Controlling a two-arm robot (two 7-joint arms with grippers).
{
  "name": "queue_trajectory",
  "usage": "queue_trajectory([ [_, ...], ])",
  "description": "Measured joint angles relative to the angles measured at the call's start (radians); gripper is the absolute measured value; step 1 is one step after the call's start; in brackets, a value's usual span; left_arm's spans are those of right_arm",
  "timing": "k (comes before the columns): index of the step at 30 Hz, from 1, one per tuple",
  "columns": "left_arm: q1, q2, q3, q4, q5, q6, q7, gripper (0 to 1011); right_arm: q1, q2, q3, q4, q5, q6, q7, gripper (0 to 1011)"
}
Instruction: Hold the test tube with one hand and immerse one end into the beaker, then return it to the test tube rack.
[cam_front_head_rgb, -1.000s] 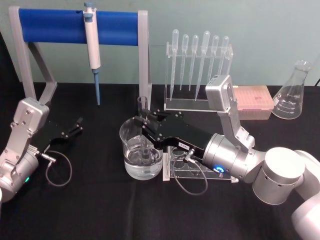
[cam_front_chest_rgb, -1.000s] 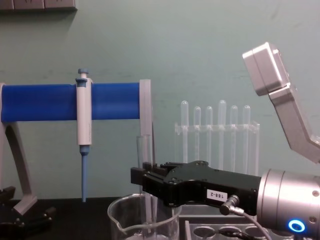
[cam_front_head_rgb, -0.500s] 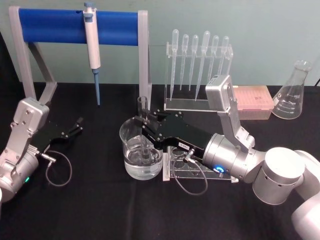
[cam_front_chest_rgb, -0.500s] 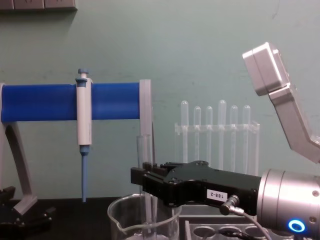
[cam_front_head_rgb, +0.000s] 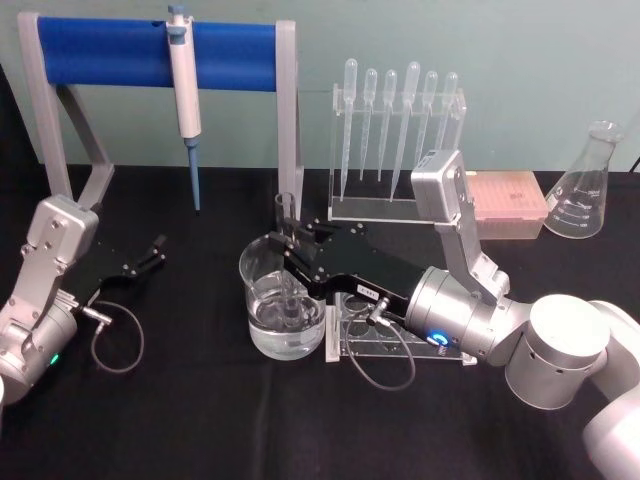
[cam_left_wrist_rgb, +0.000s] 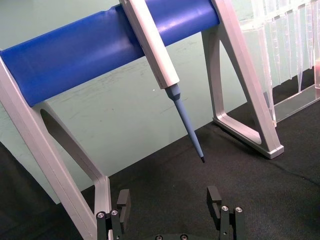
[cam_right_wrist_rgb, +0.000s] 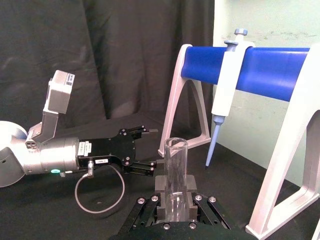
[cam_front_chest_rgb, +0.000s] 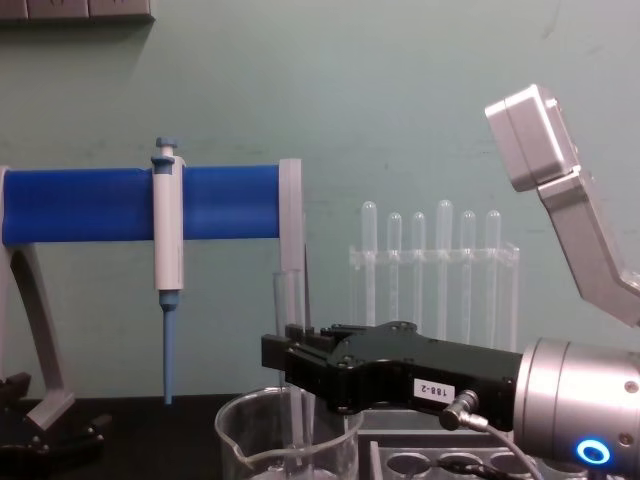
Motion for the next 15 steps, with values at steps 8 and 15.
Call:
queue_trajectory([
  [8,0.000,0.000,0.000,0.000,0.000,0.000,0.000,1000,0.000,0.000,0.000,0.000,0.000,0.000,0.000,226],
  [15,0.000,0.000,0.000,0.000,0.000,0.000,0.000,1000,0.000,0.000,0.000,0.000,0.000,0.000,0.000,226],
])
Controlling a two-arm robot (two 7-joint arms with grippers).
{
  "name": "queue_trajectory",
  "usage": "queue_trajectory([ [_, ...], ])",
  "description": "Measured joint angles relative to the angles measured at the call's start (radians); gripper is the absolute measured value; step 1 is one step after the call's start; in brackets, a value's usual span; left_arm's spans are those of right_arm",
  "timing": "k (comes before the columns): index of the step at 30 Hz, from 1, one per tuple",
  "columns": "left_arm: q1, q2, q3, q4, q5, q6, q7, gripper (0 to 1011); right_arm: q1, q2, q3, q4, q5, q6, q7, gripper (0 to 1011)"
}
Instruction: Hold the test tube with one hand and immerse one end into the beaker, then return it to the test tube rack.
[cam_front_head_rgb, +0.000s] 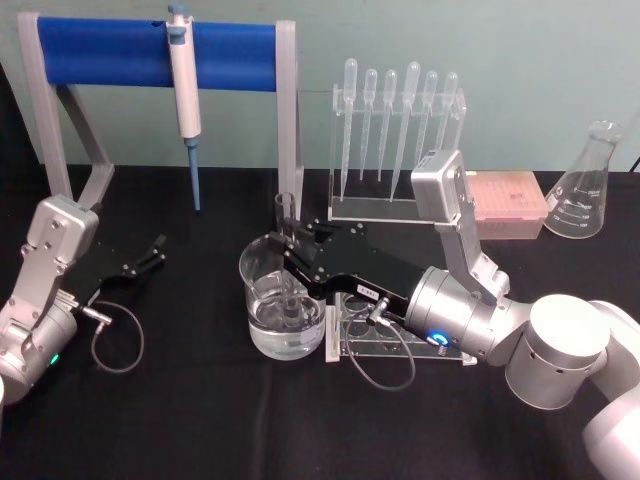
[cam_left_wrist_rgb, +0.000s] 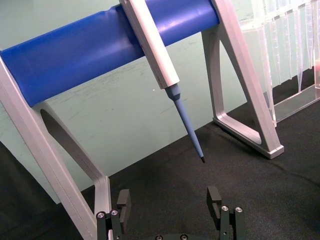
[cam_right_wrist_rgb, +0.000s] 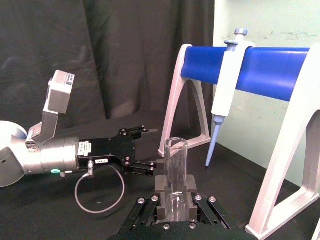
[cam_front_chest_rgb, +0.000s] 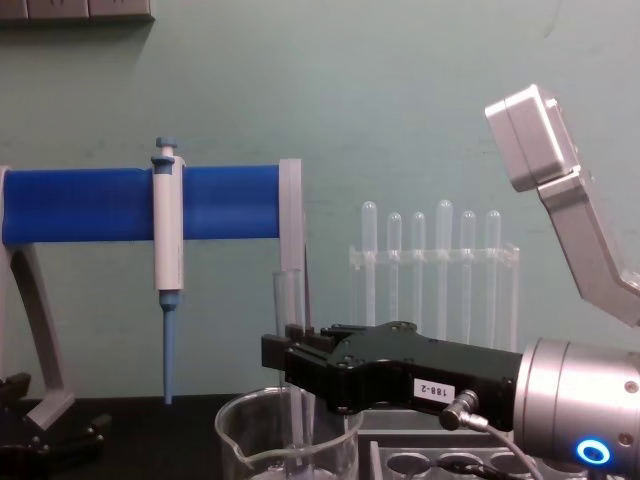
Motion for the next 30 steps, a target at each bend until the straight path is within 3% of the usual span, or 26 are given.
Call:
queue_trajectory([
  [30,0.000,0.000,0.000,0.000,0.000,0.000,0.000,1000,0.000,0.000,0.000,0.000,0.000,0.000,0.000,226],
])
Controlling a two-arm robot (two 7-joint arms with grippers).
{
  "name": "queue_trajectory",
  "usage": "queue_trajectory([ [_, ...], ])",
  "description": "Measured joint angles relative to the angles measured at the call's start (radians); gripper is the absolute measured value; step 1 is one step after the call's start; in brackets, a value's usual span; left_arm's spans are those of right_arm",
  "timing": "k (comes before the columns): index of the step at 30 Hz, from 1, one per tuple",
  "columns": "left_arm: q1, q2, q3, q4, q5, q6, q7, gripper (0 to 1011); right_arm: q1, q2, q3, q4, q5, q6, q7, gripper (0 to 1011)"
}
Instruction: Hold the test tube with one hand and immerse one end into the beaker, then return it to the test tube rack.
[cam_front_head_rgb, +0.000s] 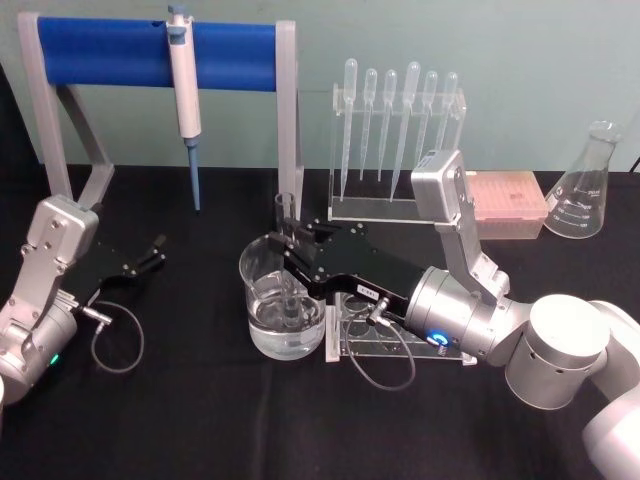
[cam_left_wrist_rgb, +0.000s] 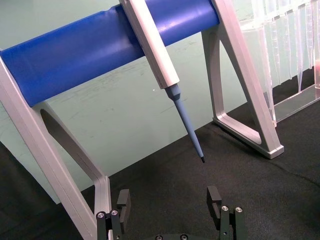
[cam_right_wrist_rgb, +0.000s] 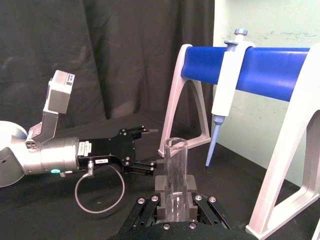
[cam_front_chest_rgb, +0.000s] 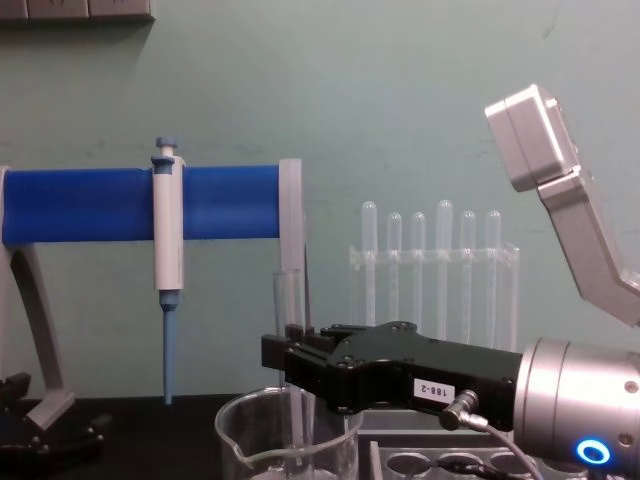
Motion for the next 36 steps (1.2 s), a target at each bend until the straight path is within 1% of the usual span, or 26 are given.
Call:
queue_trajectory([
  [36,0.000,0.000,0.000,0.000,0.000,0.000,0.000,1000,0.000,0.000,0.000,0.000,0.000,0.000,0.000,226],
])
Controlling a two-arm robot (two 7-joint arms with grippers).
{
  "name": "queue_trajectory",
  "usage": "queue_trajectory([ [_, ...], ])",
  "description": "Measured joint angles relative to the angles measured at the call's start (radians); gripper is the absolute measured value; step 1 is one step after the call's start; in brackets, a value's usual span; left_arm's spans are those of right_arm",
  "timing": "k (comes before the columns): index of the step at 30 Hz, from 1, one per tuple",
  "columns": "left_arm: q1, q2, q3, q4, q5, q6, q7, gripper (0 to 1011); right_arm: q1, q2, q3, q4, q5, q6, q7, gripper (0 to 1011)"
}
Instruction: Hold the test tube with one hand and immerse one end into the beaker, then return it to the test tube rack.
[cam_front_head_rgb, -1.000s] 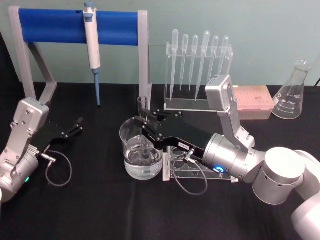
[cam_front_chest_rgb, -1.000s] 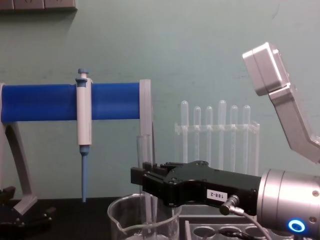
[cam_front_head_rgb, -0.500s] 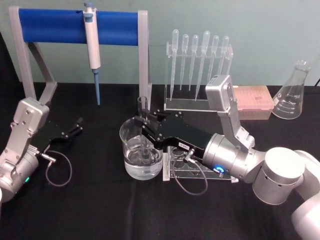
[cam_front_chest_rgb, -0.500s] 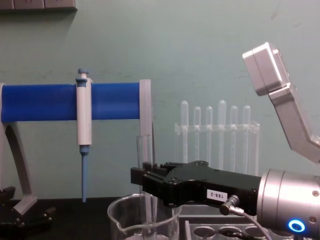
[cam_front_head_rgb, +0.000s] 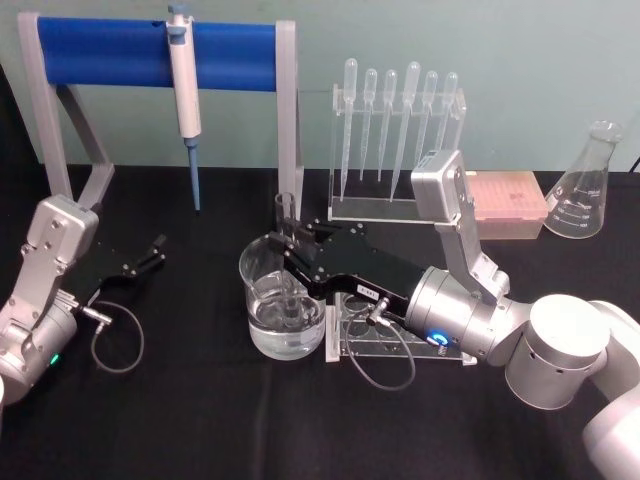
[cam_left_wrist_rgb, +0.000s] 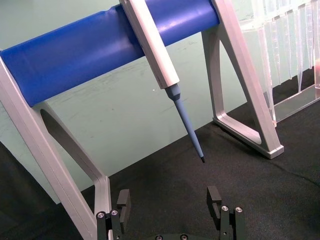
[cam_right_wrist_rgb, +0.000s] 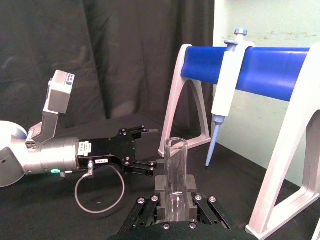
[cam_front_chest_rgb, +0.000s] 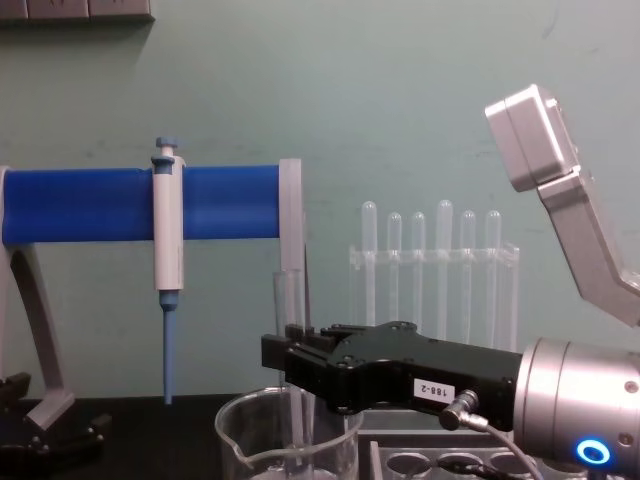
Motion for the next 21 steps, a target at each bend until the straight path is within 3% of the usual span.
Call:
queue_trajectory([
  [21,0.000,0.000,0.000,0.000,0.000,0.000,0.000,1000,0.000,0.000,0.000,0.000,0.000,0.000,0.000,226],
])
